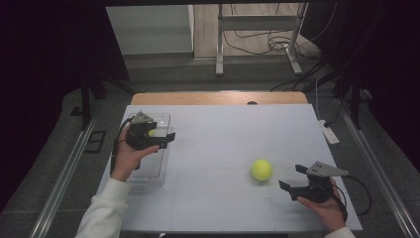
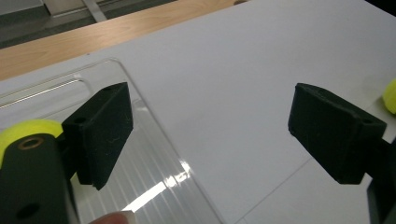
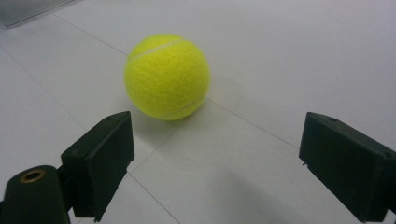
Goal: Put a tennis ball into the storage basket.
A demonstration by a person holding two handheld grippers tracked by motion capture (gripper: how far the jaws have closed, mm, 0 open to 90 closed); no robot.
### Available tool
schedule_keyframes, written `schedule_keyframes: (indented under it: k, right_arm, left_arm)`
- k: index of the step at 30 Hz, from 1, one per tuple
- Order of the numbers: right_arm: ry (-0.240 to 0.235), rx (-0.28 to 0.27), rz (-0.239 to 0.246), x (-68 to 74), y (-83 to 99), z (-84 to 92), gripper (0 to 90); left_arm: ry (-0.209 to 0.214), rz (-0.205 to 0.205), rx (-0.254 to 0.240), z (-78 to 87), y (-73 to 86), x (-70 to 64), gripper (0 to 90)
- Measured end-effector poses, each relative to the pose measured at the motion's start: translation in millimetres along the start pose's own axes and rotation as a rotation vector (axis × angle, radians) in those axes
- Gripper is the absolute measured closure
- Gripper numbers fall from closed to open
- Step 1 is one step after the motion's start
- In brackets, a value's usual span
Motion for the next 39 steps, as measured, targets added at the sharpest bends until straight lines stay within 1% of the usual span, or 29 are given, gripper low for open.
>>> schedule_keyframes:
  k: [2, 4, 8, 13, 18, 21, 27, 35, 39]
  right_arm:
    - [-0.001, 0.002, 0.004, 0.6, 0.2, -0.2, 10.6]
    - [-0.003, 0.000, 0.004, 1.2, 0.2, 0.2, 10.6]
    - [-0.002, -0.002, 0.002, 0.9, 0.1, 1.3, 10.6]
    - [-0.001, -0.002, 0.005, 1.1, -0.3, 0.5, 10.6]
    - [0.000, 0.002, 0.009, 1.5, -0.5, 0.0, 10.6]
    - [-0.001, -0.002, 0.006, 1.0, -0.5, 0.1, 10.6]
    - [-0.001, -0.002, 0.005, 1.1, -0.1, 0.6, 10.6]
    - [-0.002, -0.002, 0.004, 1.2, 0.2, 0.6, 10.7]
    - [-0.004, 0.000, 0.008, 0.5, -0.2, -1.1, 10.7]
  left_arm:
    - [0.012, -0.014, 0.007, -0.6, 0.3, -4.1, 15.0]
    - [0.016, -0.023, 0.006, -0.4, 0.1, -6.5, 14.8]
    - [0.034, -0.015, -0.006, 1.5, -1.0, -9.2, 14.8]
    - [0.048, -0.014, -0.007, 1.3, -0.3, -12.1, 14.8]
    - [0.076, -0.013, -0.007, -0.2, 0.9, -19.6, 14.8]
    - [0.083, -0.023, 0.000, -3.0, 0.8, -25.3, 14.8]
    - [0.095, -0.036, 0.013, -7.6, 1.5, -31.3, 14.8]
    - [0.106, -0.043, 0.015, -10.7, 3.2, -36.8, 14.8]
    - [0.118, -0.041, 0.020, -12.5, 4.2, -39.3, 14.8]
Point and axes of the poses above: each handheld gripper's, and its own axes: z roughly backward along the jaws, y roughly out of its underside, x roughly to its left, the point moved 2 cm from there along -z, roughly forward along the jaws, and after that the axes turned 5 degrees about -x, right-handed, at the moved point
